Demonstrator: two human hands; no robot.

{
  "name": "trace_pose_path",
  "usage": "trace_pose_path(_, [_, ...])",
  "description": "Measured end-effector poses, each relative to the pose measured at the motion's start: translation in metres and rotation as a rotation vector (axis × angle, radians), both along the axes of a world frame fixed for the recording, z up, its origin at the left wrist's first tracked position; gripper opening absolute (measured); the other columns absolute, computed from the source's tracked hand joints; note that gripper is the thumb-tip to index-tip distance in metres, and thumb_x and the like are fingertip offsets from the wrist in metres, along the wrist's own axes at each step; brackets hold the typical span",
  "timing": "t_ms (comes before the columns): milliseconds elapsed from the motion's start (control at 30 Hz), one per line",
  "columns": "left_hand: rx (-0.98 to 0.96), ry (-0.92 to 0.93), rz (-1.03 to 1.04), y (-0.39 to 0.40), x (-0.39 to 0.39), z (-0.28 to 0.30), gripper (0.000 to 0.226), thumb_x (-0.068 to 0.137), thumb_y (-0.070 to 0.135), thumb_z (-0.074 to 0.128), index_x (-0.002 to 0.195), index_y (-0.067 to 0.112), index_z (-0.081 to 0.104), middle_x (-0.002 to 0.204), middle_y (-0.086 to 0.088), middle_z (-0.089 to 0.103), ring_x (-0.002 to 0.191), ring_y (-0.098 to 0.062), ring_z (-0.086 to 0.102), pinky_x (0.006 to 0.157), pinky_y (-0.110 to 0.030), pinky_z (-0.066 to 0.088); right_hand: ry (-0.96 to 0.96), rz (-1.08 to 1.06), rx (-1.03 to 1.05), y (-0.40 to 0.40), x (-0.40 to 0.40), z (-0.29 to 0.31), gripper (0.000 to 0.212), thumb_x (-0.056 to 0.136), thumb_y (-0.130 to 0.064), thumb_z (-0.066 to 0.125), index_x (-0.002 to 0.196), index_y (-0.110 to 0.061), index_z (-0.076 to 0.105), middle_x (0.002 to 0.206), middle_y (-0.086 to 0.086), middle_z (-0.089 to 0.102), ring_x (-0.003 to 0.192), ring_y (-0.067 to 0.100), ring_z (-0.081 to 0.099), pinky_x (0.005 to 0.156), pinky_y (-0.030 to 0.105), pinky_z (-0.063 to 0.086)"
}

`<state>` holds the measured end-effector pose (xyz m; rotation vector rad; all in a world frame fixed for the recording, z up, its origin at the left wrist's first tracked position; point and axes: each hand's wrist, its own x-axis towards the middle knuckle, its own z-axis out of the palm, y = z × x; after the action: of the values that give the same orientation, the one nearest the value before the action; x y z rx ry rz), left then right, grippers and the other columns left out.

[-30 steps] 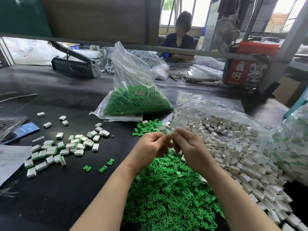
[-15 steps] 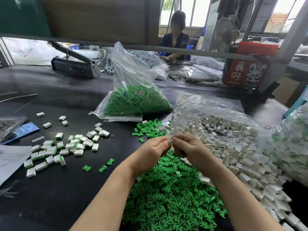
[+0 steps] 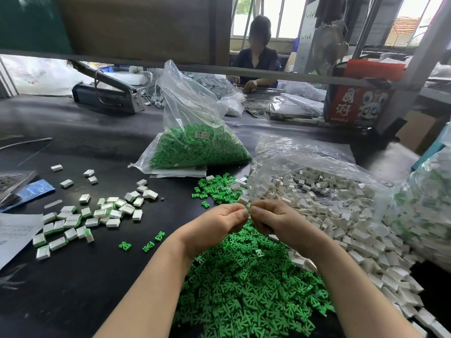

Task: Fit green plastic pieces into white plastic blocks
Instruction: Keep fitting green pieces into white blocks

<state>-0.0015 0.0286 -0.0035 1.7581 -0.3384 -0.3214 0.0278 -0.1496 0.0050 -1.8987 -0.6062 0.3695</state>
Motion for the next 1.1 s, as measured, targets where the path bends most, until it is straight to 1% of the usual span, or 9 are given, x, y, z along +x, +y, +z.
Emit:
trace_pose_path(167, [0.035, -0.014, -0.037, 0.001, -0.003, 0.005, 0.021, 0.106, 0.016, 0.038, 0.090, 0.010, 0.049, 0.065, 0.012, 0.039, 0.056, 0.000, 0.035, 0.056, -0.013, 0.033, -0.020, 0.043, -0.037, -0.002, 0.000, 0.001, 0.026, 0.103, -0.012, 0.045, 0.078, -0.007, 0.049, 0.061, -0.002, 0.037, 0.058, 0.015, 0.031, 0.056, 0.030, 0.025])
trace_pose_path(300, [-0.008, 0.007, -0.071, 0.001, -0.006, 0.011, 0.025, 0.106, 0.014, 0.038, 0.086, 0.015, 0.052, 0.062, 0.017, 0.041, 0.054, 0.003, 0.036, 0.054, -0.010, 0.034, -0.002, 0.080, -0.038, -0.005, 0.001, 0.004, 0.026, 0.103, -0.016, 0.047, 0.078, -0.009, 0.052, 0.063, -0.001, 0.038, 0.061, 0.019, 0.030, 0.057, 0.032, 0.024])
trace_pose_path(433, [0.006, 0.007, -0.083, 0.001, -0.006, 0.010, 0.020, 0.106, 0.016, 0.039, 0.093, 0.011, 0.054, 0.064, 0.015, 0.041, 0.055, 0.002, 0.035, 0.053, -0.009, 0.033, -0.015, 0.088, -0.061, -0.004, 0.000, 0.006, 0.028, 0.102, -0.017, 0.048, 0.075, -0.012, 0.055, 0.061, -0.006, 0.041, 0.058, 0.013, 0.033, 0.055, 0.028, 0.027])
trace_pose_path(567, [-0.009, -0.007, -0.027, 0.000, -0.004, 0.006, 0.023, 0.106, 0.016, 0.038, 0.089, 0.011, 0.051, 0.066, 0.009, 0.038, 0.053, 0.001, 0.033, 0.051, -0.011, 0.031, -0.030, 0.022, -0.049, 0.000, -0.001, 0.003, 0.027, 0.103, -0.017, 0.046, 0.082, -0.001, 0.054, 0.061, -0.003, 0.040, 0.061, 0.019, 0.031, 0.057, 0.031, 0.026])
trace_pose_path(733, [-0.066, -0.025, 0.035, -0.002, -0.003, 0.003, 0.026, 0.107, 0.017, 0.036, 0.088, 0.014, 0.054, 0.060, 0.019, 0.042, 0.053, 0.002, 0.036, 0.052, -0.011, 0.034, -0.075, -0.055, 0.000, 0.008, -0.002, 0.001, 0.034, 0.103, -0.016, 0.045, 0.089, 0.014, 0.051, 0.058, -0.008, 0.041, 0.059, 0.013, 0.035, 0.060, 0.035, 0.030])
trace_pose_path(833, [-0.080, -0.018, 0.040, -0.004, -0.002, 0.003, 0.024, 0.107, 0.018, 0.036, 0.097, 0.010, 0.056, 0.063, 0.017, 0.042, 0.056, 0.001, 0.036, 0.054, -0.011, 0.035, -0.076, -0.062, 0.010, 0.008, -0.001, 0.000, 0.032, 0.103, -0.017, 0.045, 0.085, 0.009, 0.053, 0.058, -0.008, 0.041, 0.060, 0.015, 0.035, 0.061, 0.038, 0.030])
trace_pose_path(967, [-0.039, -0.034, 0.033, -0.002, -0.001, 0.002, 0.026, 0.106, 0.022, 0.039, 0.098, 0.003, 0.054, 0.065, 0.014, 0.040, 0.058, -0.001, 0.034, 0.054, -0.011, 0.033, -0.094, -0.014, -0.026, 0.007, -0.001, 0.000, 0.029, 0.104, -0.019, 0.046, 0.079, -0.014, 0.060, 0.057, -0.012, 0.041, 0.055, 0.006, 0.035, 0.053, 0.025, 0.029])
trace_pose_path(1033, [-0.037, -0.031, 0.017, -0.001, -0.001, 0.002, 0.023, 0.105, 0.023, 0.041, 0.092, 0.011, 0.056, 0.067, 0.013, 0.041, 0.062, -0.003, 0.035, 0.058, -0.013, 0.034, -0.075, 0.009, -0.017, 0.007, -0.001, -0.001, 0.030, 0.104, -0.019, 0.045, 0.078, -0.020, 0.061, 0.059, -0.008, 0.039, 0.056, 0.008, 0.034, 0.053, 0.028, 0.027])
trace_pose_path(1100, [-0.102, -0.025, 0.012, -0.001, -0.001, 0.003, 0.028, 0.105, 0.020, 0.042, 0.086, 0.024, 0.063, 0.066, 0.017, 0.046, 0.064, -0.001, 0.039, 0.063, -0.013, 0.038, -0.072, 0.004, 0.018, 0.007, -0.001, -0.002, 0.029, 0.104, -0.019, 0.044, 0.081, -0.011, 0.060, 0.058, -0.008, 0.040, 0.055, 0.008, 0.034, 0.053, 0.027, 0.028])
